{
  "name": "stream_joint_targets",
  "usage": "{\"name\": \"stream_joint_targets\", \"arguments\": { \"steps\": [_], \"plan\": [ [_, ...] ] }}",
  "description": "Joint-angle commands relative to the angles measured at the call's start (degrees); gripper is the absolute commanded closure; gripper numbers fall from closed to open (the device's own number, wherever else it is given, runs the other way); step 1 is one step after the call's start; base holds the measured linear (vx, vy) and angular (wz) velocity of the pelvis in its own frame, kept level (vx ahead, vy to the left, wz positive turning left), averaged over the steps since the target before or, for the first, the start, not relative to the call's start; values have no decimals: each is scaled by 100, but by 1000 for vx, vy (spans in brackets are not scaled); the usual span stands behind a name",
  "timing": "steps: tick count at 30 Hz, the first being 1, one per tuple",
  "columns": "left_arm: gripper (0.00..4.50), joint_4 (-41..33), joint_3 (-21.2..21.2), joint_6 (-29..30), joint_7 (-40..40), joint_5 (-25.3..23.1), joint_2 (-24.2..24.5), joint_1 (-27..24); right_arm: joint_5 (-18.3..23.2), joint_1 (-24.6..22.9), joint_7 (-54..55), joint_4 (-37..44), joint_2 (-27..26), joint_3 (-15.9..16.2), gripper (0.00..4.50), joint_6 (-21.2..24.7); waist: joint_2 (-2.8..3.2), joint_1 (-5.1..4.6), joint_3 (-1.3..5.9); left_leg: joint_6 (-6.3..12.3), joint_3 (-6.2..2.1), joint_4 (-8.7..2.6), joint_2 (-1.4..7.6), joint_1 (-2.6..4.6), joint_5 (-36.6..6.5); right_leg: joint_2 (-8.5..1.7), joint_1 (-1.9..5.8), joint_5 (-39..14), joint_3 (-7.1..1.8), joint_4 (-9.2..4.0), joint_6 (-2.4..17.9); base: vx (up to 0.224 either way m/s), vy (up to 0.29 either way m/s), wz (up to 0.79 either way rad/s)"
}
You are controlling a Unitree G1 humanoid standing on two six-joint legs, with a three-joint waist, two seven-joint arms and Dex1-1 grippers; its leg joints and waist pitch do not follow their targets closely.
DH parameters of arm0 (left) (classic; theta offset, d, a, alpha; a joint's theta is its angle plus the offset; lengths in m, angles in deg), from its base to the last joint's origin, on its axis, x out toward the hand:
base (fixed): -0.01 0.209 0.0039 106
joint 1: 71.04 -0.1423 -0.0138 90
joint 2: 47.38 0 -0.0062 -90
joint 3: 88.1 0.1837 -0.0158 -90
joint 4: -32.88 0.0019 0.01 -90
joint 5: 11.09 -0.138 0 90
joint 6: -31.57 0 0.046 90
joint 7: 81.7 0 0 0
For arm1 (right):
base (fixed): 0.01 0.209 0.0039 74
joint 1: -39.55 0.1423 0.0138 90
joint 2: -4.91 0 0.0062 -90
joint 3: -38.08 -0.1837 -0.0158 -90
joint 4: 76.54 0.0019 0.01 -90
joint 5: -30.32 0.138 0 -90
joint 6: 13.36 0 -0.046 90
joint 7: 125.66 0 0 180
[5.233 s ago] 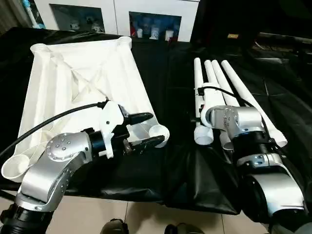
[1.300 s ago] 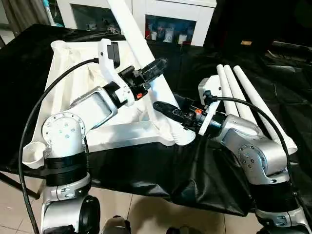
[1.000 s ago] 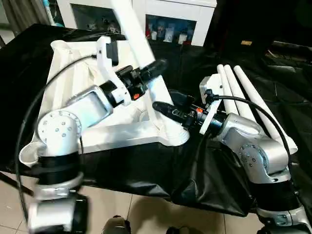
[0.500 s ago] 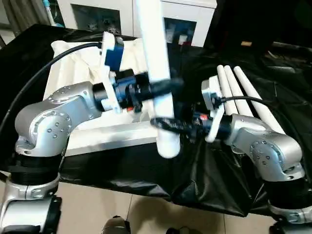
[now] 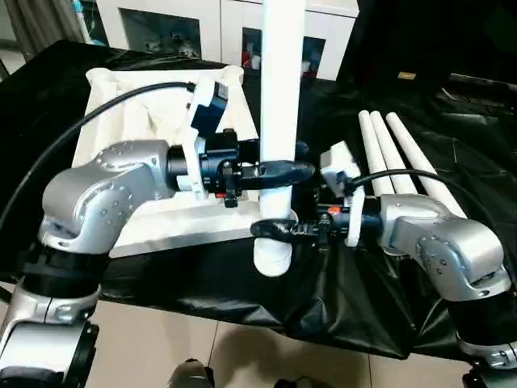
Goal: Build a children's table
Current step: Pick table leg
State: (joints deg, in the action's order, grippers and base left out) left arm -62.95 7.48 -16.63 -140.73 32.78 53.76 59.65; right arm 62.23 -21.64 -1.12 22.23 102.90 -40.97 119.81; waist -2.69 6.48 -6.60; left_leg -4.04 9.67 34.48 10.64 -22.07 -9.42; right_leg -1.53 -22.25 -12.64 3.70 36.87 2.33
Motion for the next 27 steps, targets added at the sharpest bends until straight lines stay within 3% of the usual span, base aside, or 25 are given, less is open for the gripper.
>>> {"name": "stream_joint_targets", "arguments": {
  "steps": [1, 15, 21, 27],
  "plan": [
    [269, 6, 100, -102, -124, -80, -17, 109, -77, 44, 25, -14, 79, 38, 134, -36, 37, 11, 531, 66, -80, -344, 260, 87, -314, -642, 338, -234, -377, -403, 888, 0, 0, 0],
    [269, 137, 264, -112, -814, -83, 95, 252, 65, -3, -363, 165, 174, 115, 134, -75, 62, 14, 505, 107, -84, -350, 268, 102, -401, -642, 327, -222, -377, -404, 974, 0, 0, 0],
    [269, 240, 266, -116, -878, -129, 53, 380, 142, -5, -469, 253, 244, 118, 134, -17, 96, 14, 495, 99, -94, -349, 270, 96, -428, -643, 329, -182, -373, -400, 1027, 0, 0, 0],
    [269, 274, 236, -90, -910, -125, 12, 414, 134, -46, -490, 261, 229, 129, 134, 5, 91, 9, 493, 91, -92, -349, 278, 107, -464, -640, 324, -193, -371, -401, 1073, 0, 0, 0]
  ]
}}
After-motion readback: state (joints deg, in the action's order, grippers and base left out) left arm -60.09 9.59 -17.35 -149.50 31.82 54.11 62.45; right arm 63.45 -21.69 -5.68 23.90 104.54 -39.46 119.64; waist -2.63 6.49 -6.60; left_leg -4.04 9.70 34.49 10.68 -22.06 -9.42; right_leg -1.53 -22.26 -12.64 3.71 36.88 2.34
